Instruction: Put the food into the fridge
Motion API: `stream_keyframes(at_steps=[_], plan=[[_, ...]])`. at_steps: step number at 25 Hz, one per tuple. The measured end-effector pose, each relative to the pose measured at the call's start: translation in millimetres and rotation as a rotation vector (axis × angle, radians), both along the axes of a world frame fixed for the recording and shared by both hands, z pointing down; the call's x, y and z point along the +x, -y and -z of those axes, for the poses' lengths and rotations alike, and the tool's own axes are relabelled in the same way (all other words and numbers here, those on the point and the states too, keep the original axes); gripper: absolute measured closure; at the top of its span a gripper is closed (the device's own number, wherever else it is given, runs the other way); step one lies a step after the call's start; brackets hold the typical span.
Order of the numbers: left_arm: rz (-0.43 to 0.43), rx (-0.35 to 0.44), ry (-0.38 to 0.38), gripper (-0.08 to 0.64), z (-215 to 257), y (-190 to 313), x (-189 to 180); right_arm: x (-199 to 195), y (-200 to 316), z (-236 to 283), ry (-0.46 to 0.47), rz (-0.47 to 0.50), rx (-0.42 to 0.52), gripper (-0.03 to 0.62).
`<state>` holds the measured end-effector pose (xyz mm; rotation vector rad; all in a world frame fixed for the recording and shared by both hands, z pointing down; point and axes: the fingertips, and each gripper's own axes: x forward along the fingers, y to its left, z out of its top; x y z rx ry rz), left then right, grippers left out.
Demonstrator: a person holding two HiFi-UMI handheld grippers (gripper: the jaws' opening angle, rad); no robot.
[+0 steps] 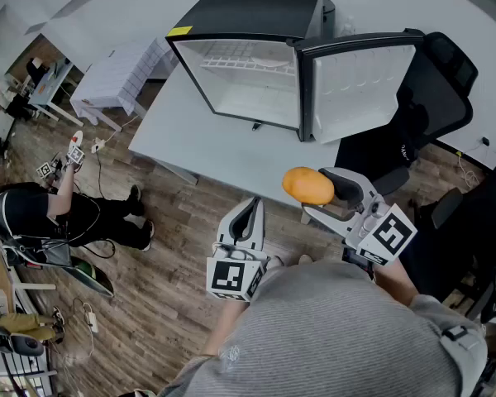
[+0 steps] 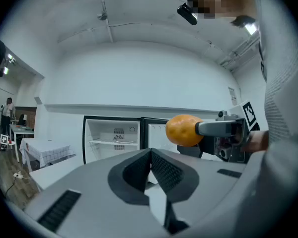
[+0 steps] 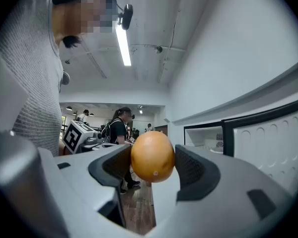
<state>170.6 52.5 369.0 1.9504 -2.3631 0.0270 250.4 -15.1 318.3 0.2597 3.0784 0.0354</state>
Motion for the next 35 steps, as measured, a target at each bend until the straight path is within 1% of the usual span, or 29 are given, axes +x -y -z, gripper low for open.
stream_keyframes(at_steps=[11,14,17,24,31,35], plan=[[-0.03,-0.023,-0.014,0.549,-9,12,15,2,7,-1,-0.002,0.004,-0.001,0.322],[-0.025,-0.039,-0.017,0.549,-13,13,14,3,11,0,0.003,0.001,-0.021,0.322],[-0.018,-0.039,-0.017,0.549,-13,16,14,4,17,3,0.016,-0.009,-0.046,0.322],[-0.009,-0.042,-0.012,0.549,-14,21,15,3,17,4,0.019,0.011,-0.028,0.322],[0.005,-0.047,0.002,0.549,-14,26,15,1,21,1,0.011,0.018,-0.032,0.322],[0.011,-0.061,-0.011,0.549,-22,26,11,-4,24,-2,0.003,0.013,-0.024,0.322]])
